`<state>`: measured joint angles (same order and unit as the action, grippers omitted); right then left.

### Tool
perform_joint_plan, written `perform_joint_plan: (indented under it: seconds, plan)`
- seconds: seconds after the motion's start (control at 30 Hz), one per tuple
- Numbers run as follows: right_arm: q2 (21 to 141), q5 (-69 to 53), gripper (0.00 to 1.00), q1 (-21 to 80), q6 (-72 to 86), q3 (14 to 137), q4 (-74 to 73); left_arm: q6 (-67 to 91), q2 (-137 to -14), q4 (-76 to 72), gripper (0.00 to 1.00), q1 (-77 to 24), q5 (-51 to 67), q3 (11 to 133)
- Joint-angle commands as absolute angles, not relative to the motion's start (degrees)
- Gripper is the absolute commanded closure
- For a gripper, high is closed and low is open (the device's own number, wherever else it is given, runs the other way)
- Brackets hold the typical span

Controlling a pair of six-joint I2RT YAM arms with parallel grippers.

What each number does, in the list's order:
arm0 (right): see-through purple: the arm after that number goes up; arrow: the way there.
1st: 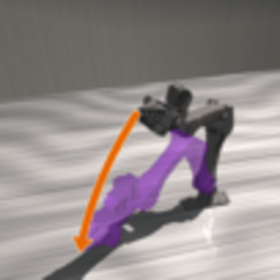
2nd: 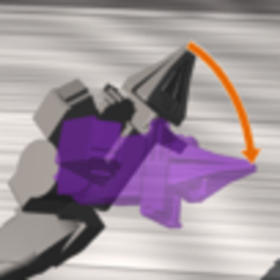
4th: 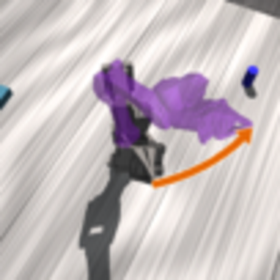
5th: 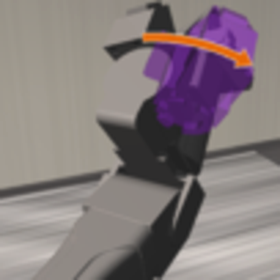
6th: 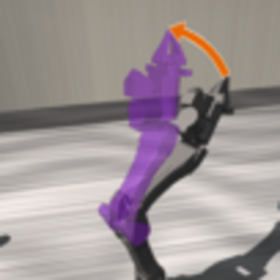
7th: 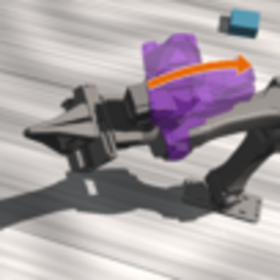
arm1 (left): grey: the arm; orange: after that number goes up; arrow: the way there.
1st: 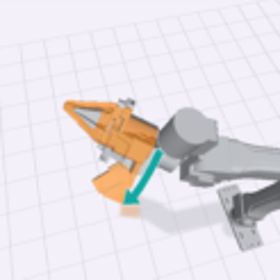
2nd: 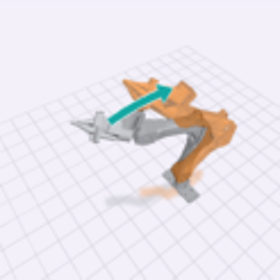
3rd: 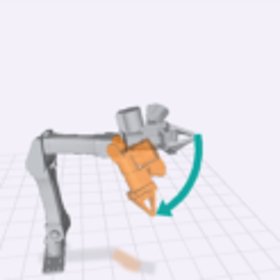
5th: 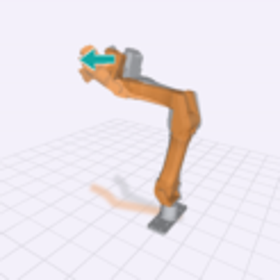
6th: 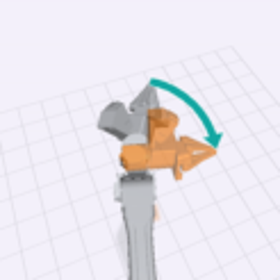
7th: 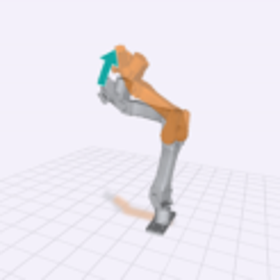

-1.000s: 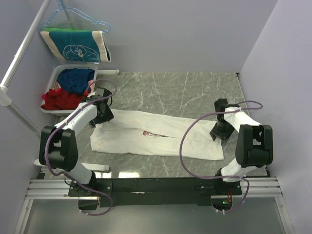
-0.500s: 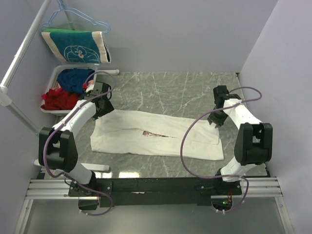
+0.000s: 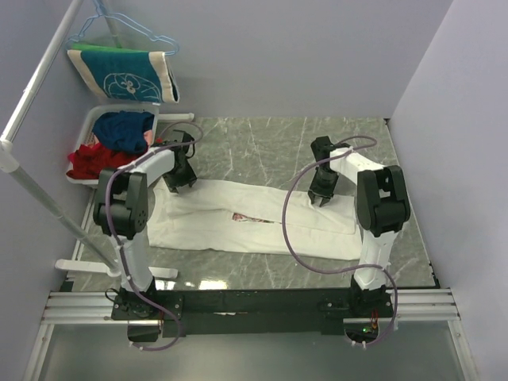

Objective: Fold and stack the t-shirts
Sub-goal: Fold the tshirt

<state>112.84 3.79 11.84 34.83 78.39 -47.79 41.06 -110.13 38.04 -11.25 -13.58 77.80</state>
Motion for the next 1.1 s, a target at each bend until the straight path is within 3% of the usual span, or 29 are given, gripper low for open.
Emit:
perform_joint_plan:
  seconds: [0.0,0.43,0.83,1.07]
  plan:
    - [117.32,5.45,0.61,10.99,34.28,82.79,-49.39,41.48,-116.25,39.98,0.47,-11.95,-16.69,86.46]
    - [127.08,8.88,0.61,3.44,32.0,99.92,-57.03,40.96,-128.22,45.88,0.45,-12.74,-17.93,103.08]
    - [140.09,10.46,0.61,0.26,29.62,127.51,-60.64,35.78,-140.36,43.51,0.39,-12.66,-11.25,126.2]
    - [127.92,6.95,0.6,0.61,30.15,116.47,-49.94,31.73,-128.88,36.23,0.35,-12.04,-9.59,118.94]
